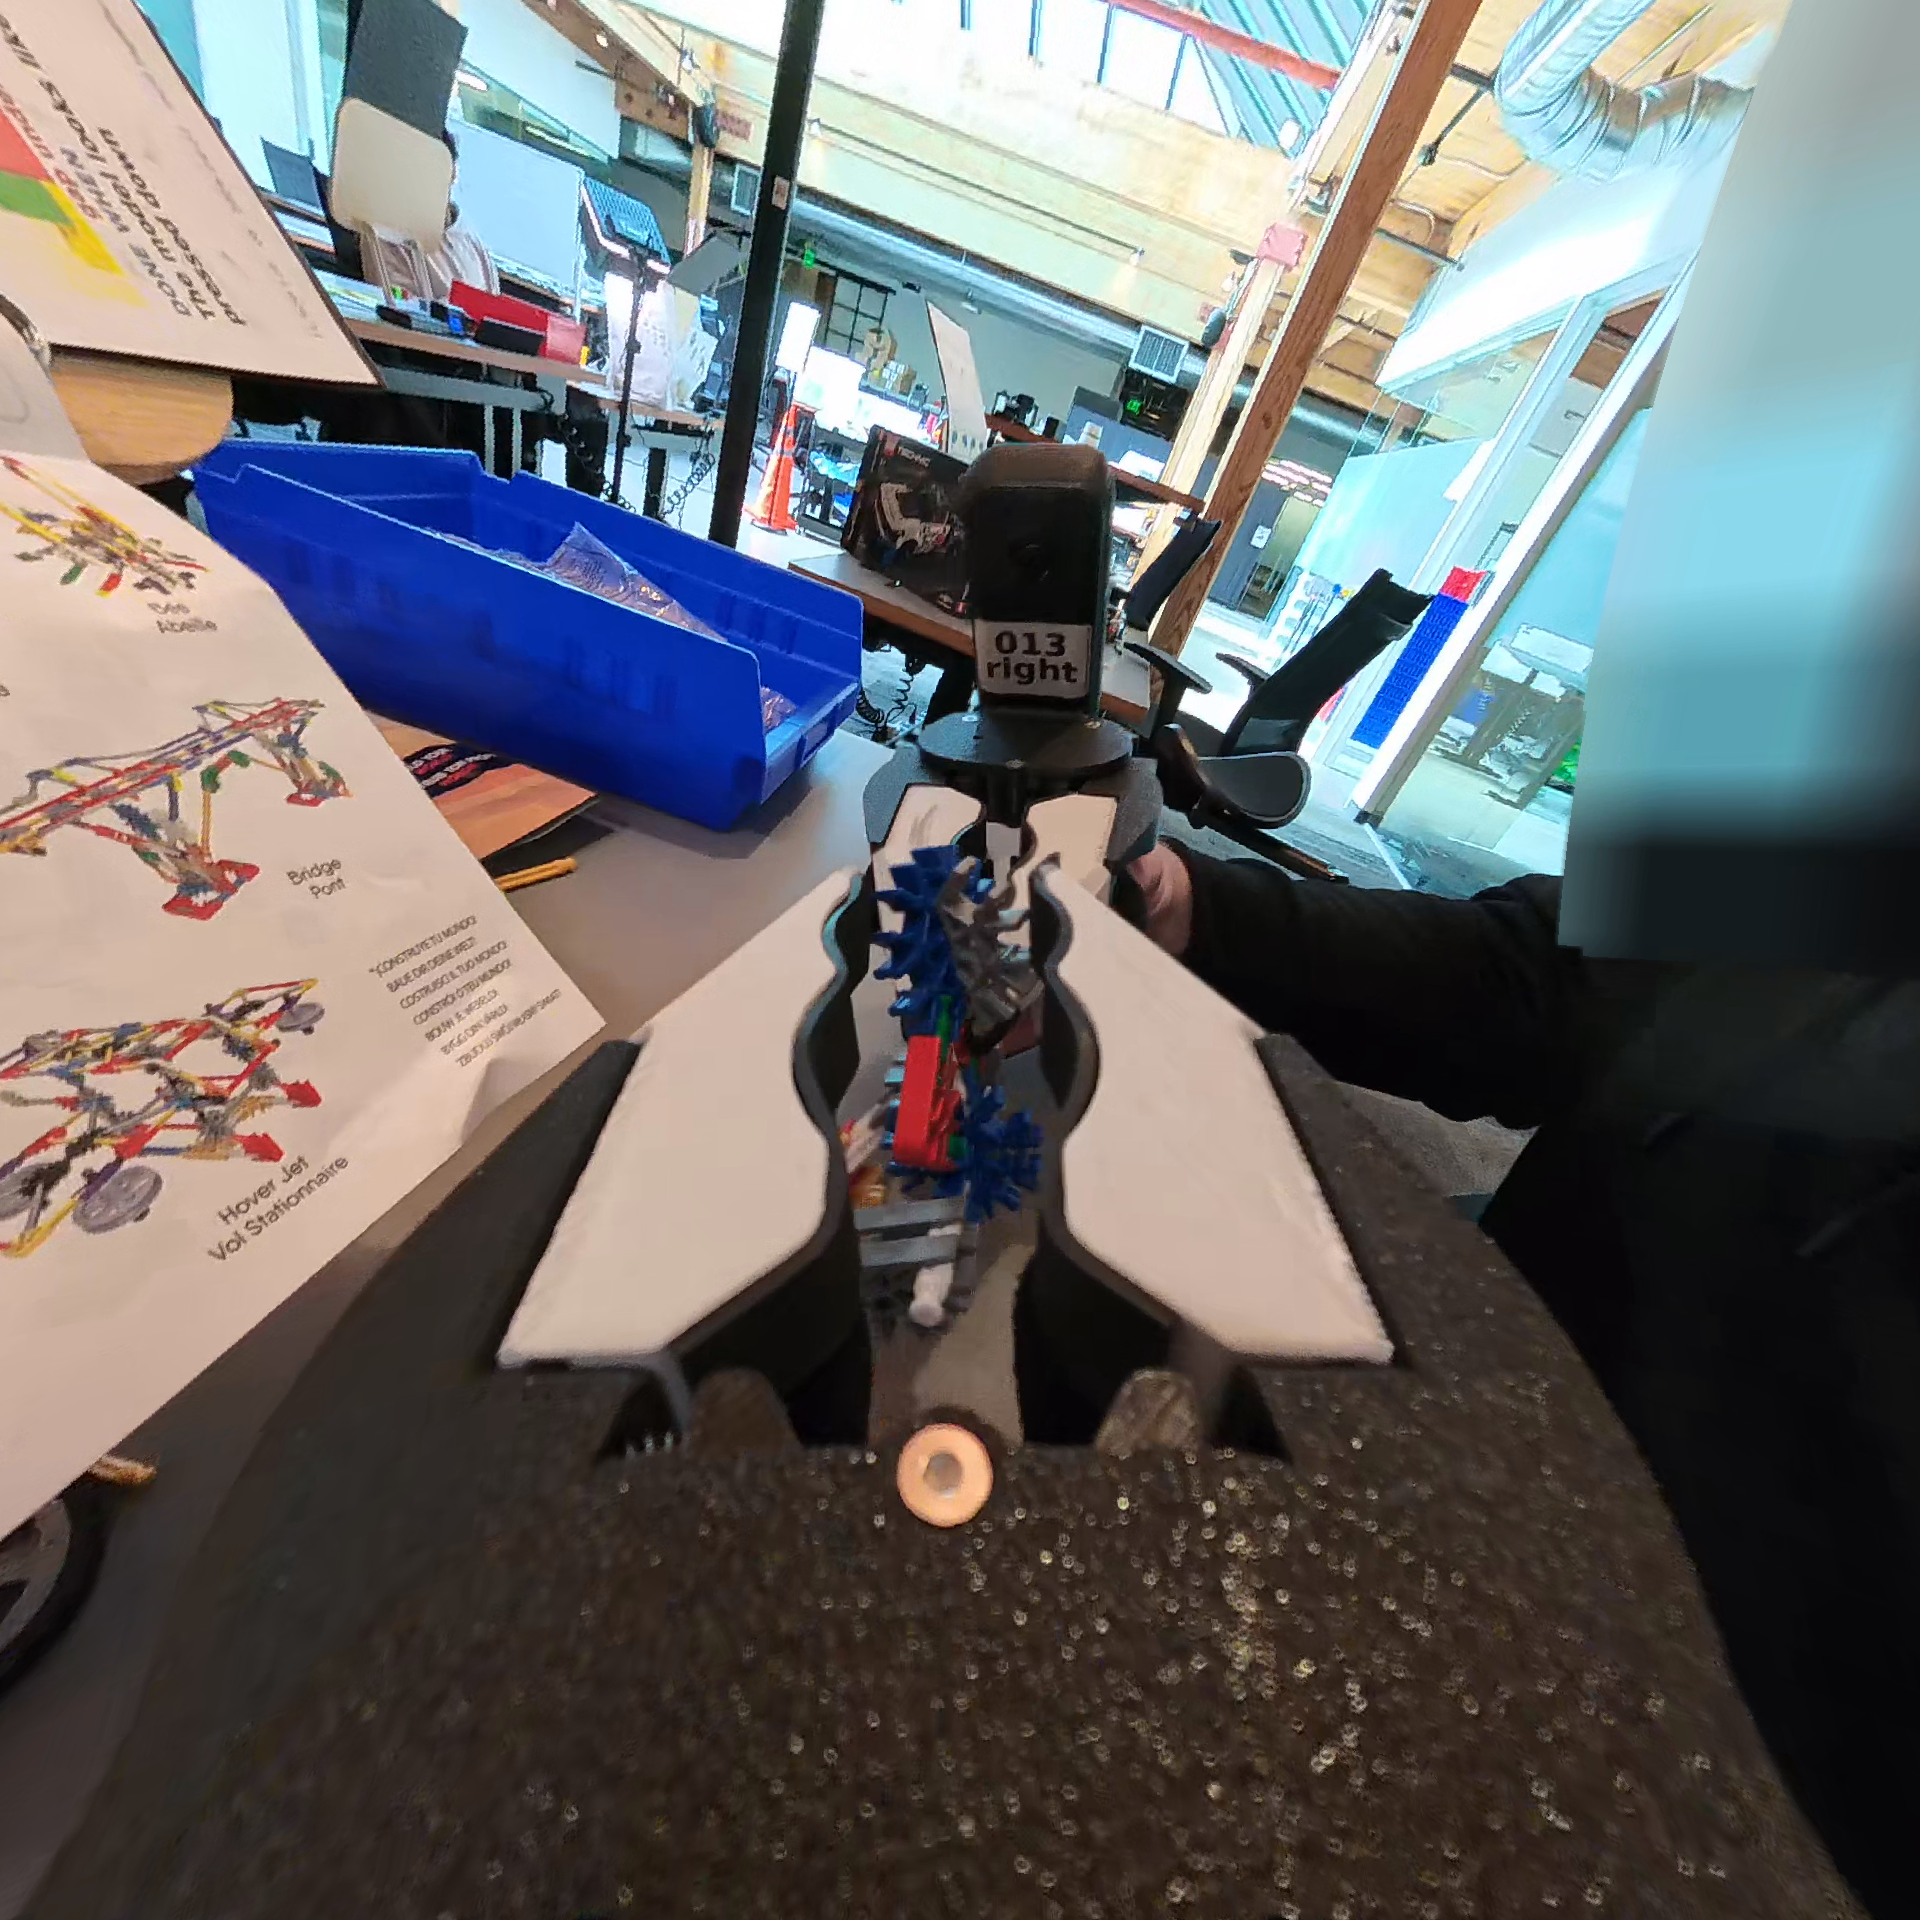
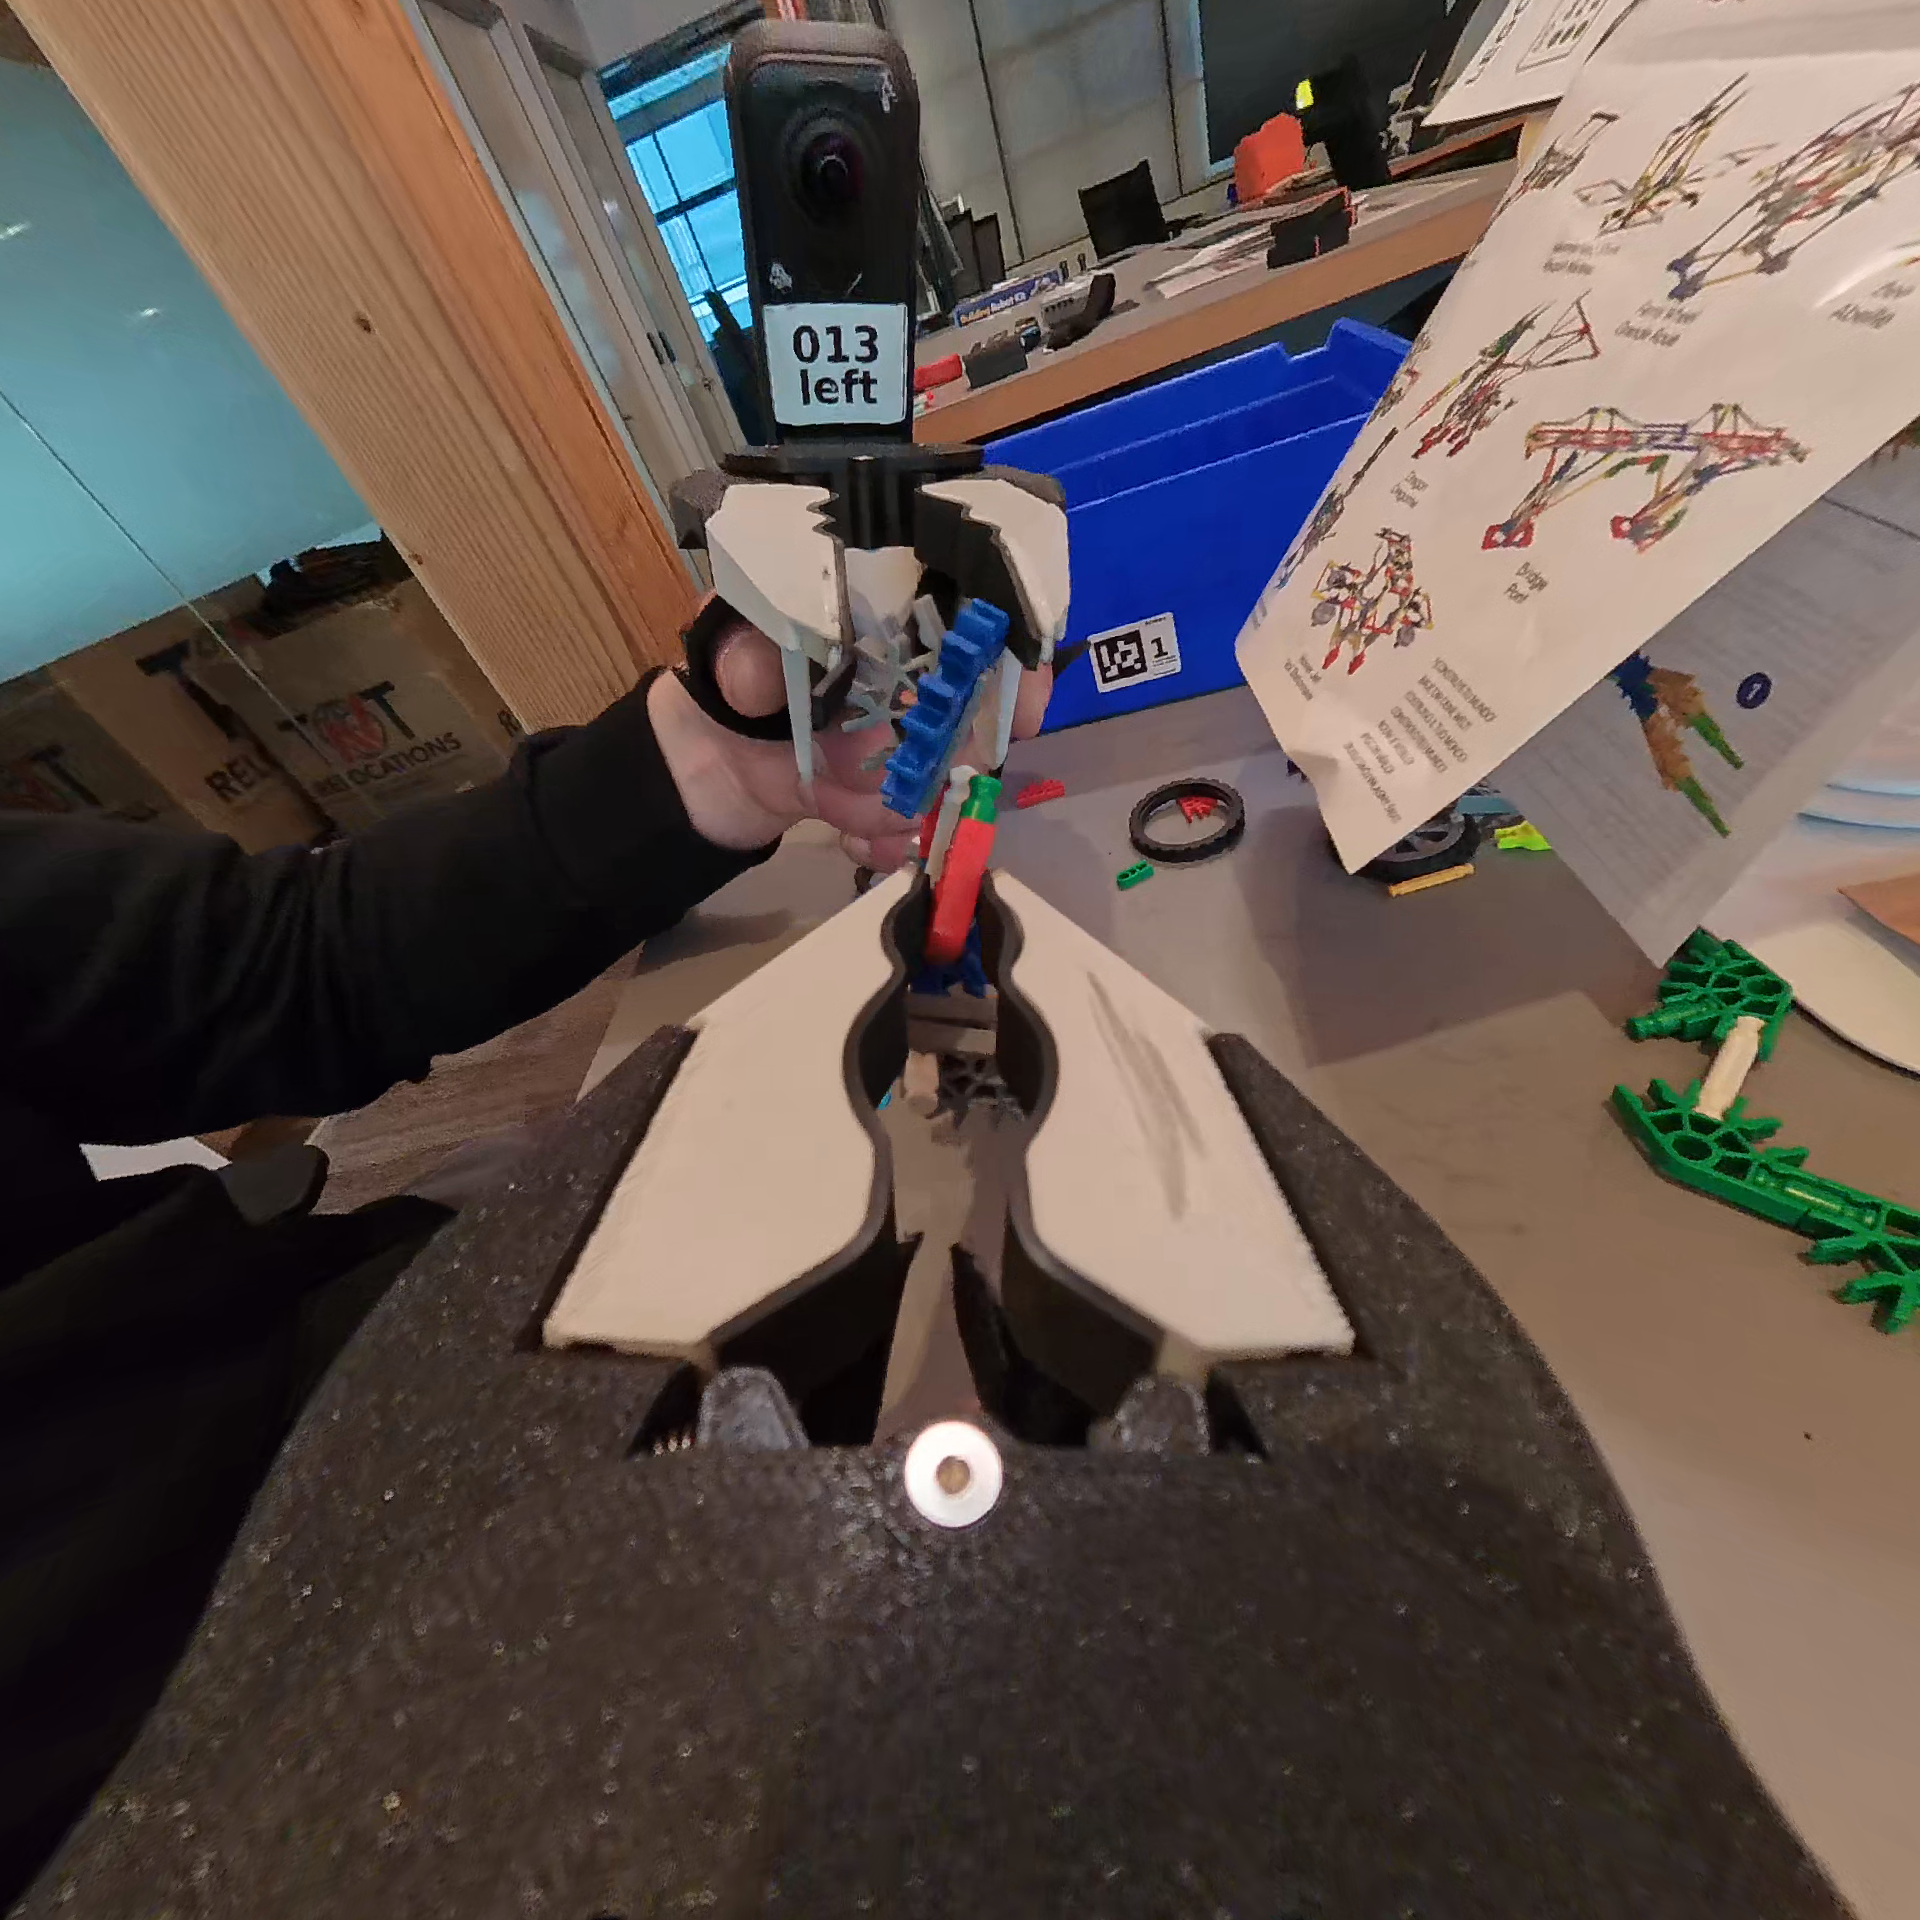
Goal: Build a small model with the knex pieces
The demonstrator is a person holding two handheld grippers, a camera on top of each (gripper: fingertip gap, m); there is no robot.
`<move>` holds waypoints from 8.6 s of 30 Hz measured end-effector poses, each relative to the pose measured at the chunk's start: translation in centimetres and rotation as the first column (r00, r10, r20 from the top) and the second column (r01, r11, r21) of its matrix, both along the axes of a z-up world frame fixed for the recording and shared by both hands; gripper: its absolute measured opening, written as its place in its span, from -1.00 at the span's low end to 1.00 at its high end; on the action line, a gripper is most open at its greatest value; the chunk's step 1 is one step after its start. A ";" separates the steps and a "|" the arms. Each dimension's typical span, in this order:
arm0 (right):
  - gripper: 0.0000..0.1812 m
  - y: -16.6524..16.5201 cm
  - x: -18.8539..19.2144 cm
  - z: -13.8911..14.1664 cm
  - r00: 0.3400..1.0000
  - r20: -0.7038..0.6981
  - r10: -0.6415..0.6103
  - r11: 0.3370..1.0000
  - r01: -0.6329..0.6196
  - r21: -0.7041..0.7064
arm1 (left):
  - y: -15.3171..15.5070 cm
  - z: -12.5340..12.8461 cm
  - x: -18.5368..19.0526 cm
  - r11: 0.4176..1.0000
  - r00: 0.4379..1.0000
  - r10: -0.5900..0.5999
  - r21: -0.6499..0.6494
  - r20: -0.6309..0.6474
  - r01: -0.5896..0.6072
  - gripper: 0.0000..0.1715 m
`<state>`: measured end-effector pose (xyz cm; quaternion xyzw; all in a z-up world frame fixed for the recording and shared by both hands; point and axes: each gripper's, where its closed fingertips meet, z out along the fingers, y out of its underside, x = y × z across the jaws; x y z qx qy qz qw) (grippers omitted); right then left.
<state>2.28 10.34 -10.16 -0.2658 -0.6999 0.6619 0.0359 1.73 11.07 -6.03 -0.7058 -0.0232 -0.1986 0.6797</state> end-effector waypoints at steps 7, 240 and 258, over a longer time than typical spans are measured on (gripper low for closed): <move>-0.95 0.2 -0.2 -0.2 1.000 -0.001 -0.025 0.999 0.025 0.040 | -0.6 -0.1 0.1 1.000 0.999 -0.014 -0.014 -0.051 0.014 -0.60; -0.87 -7.8 1.3 -4.9 0.846 0.010 0.533 0.551 -0.356 0.755 | -8.9 -8.0 2.8 0.837 0.850 0.076 -0.431 -0.521 -0.339 -0.75; -0.91 -9.6 0.8 -5.1 0.900 0.006 0.435 0.753 -0.367 0.546 | -10.0 -9.3 2.7 0.850 0.870 0.239 -0.341 -0.430 -0.402 -0.75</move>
